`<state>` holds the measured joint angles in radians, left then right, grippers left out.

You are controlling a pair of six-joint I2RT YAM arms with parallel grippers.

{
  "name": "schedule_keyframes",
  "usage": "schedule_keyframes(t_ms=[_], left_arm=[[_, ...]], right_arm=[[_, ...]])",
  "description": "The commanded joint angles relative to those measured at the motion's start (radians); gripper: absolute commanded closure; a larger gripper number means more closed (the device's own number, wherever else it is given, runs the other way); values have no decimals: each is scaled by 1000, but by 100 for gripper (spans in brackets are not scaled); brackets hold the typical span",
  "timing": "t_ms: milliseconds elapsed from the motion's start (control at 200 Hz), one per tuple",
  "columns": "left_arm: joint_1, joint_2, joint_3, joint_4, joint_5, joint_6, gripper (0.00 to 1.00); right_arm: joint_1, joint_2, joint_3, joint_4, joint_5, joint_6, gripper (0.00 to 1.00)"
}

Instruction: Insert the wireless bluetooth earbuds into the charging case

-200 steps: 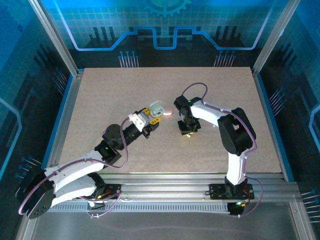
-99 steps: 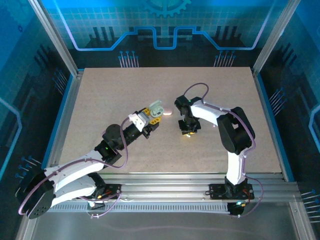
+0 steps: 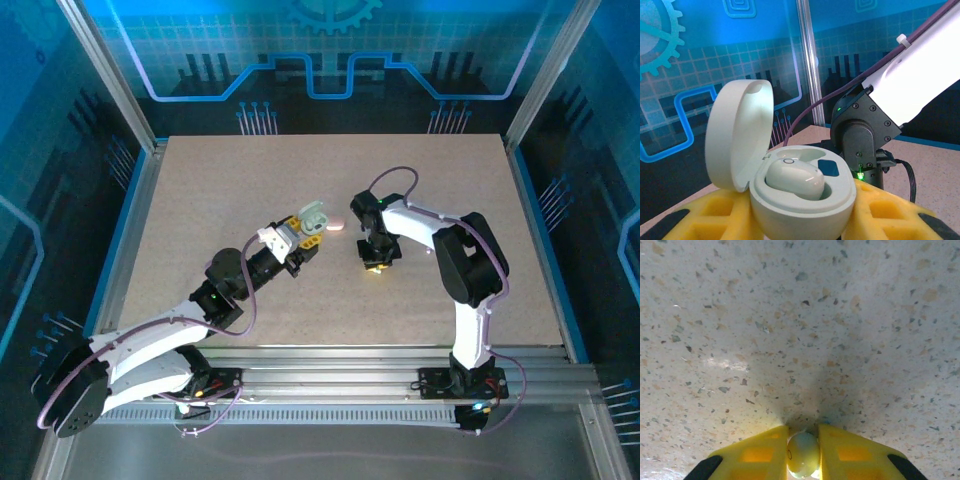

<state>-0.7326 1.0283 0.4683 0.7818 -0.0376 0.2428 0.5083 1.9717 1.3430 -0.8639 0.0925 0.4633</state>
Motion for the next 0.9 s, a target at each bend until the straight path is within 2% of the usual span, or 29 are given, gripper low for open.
schedule_keyframes(t_ms=[0,165,345,650,895], left_arm=[[-7,6,4,14,1,0,64],[-5,29,27,-25,40,-5,63],[-6,73,44,-4,59,-11,63],[-6,147,58,57,118,-3,63],[-5,193,82,85,200,-11,63]], right_arm=[[-16,-30,-4,7,-40,-8,83],[-27,-165,-13,1,-95,-21,84],[-65,-348,-50,31,-250,-25,84],[-96,-624,-6,39,-384,-40,83],[-96,-688,13,152,-688,-29,83]])
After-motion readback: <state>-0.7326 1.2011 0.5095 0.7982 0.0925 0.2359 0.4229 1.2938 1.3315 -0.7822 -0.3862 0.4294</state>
